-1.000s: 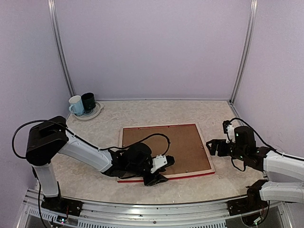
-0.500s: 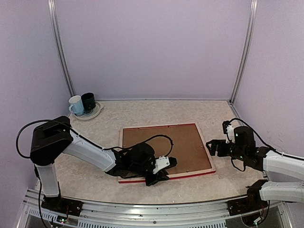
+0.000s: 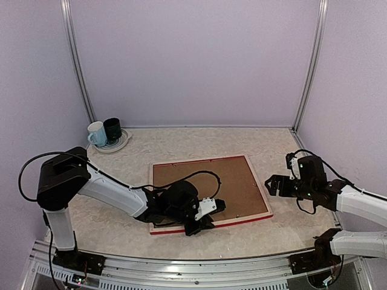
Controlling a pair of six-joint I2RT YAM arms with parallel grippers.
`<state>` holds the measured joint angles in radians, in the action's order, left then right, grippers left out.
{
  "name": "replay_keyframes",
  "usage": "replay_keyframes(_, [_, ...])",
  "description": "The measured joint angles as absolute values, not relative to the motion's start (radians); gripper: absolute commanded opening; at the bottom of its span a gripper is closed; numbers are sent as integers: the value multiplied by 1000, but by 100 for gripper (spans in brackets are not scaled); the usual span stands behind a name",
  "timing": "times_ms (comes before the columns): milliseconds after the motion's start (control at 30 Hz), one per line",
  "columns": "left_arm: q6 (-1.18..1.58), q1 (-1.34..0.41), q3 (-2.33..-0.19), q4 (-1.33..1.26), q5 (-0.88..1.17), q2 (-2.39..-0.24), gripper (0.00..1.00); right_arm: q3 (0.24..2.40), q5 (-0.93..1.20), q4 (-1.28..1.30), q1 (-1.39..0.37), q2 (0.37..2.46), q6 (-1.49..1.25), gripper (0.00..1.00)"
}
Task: Put the photo into the frame
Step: Pick up the photo frame from the center of the board.
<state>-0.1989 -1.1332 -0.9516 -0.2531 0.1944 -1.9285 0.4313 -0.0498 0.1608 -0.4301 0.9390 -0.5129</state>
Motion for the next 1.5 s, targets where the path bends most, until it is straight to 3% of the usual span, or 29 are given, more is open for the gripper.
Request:
replay_keyframes(667, [-157, -1159, -952, -71, 143, -1715, 0, 275, 374, 45, -355, 851, -868, 96])
replay_keyframes(1033, [-158, -1165, -952, -67, 126, -1677, 0, 68, 509, -247, -351, 773, -1166, 80])
replay_keyframes(1500, [-158, -1171, -952, -67, 118, -1674, 0, 8, 533, -505, -351, 797, -1327, 57])
